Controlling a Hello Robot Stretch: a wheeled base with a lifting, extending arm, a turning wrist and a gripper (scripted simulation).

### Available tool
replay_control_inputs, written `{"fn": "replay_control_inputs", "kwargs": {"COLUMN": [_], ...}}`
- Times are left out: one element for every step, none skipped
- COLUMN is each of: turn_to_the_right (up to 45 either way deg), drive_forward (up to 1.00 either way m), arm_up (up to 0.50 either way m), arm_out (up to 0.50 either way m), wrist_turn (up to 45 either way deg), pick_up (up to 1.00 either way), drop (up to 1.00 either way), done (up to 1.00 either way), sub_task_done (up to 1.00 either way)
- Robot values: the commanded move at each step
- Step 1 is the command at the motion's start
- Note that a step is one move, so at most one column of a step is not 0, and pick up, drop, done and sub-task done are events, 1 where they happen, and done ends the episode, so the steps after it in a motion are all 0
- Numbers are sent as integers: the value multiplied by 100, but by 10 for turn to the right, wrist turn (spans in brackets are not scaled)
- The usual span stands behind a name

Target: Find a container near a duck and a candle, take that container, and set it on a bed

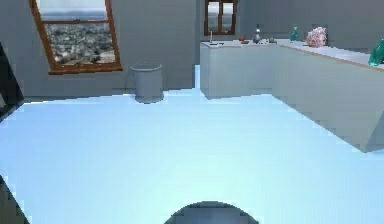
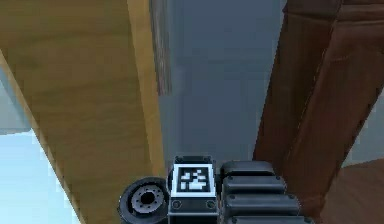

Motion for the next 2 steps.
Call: {"fn": "replay_control_inputs", "kwargs": {"turn_to_the_right": [90, 0], "drive_forward": [0, 30], "arm_up": [0, 0], "arm_out": [0, 0], "wrist_turn": [0, 0], "pick_up": [0, 0], "drop": [0, 0], "done": [0, 0], "sub_task_done": [0, 0]}}
